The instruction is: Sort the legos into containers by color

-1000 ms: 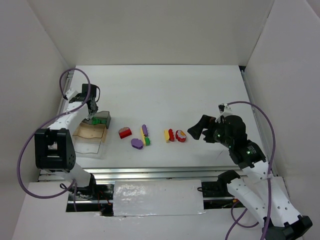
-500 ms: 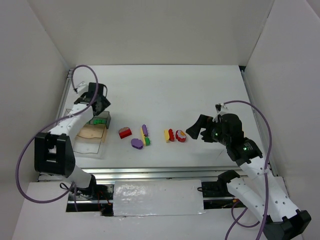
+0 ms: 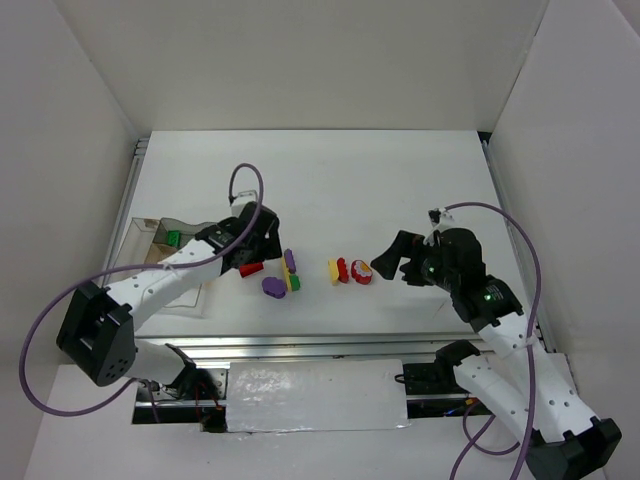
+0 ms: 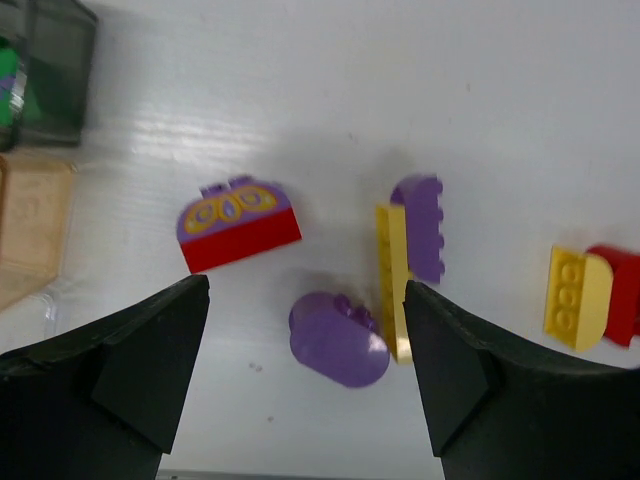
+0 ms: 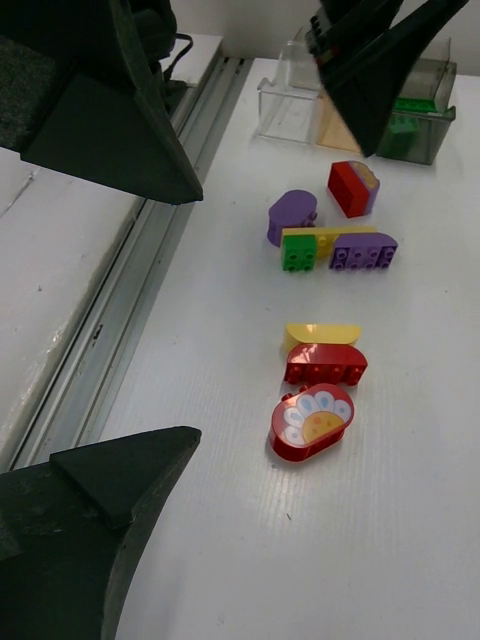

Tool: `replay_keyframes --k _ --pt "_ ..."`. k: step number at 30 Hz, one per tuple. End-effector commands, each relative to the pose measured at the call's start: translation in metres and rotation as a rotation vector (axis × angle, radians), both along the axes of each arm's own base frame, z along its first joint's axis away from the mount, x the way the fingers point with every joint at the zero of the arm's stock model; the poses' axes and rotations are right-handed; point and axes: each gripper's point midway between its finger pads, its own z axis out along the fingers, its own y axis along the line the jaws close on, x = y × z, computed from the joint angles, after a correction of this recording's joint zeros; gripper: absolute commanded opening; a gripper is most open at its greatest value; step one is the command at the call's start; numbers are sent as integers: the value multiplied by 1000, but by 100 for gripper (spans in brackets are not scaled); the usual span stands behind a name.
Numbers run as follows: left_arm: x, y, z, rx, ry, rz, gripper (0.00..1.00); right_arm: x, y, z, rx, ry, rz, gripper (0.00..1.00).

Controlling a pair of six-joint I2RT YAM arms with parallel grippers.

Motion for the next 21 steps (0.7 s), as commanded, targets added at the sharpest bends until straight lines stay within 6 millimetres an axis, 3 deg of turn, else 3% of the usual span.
replay_keyframes --k 1,6,9,21 --pt "-27 -27 -9 -22 46 -130 91 0 4 2 -2 -25 24 99" --pt "-57 -47 -32 -23 106 -298 92 -3 2 6 -4 -42 30 100" --pt "-65 -44 -47 -9 135 -314 91 -4 6 3 11 -36 48 99" --pt "-60 -52 -78 45 159 -413 90 -5 12 3 16 -28 78 100"
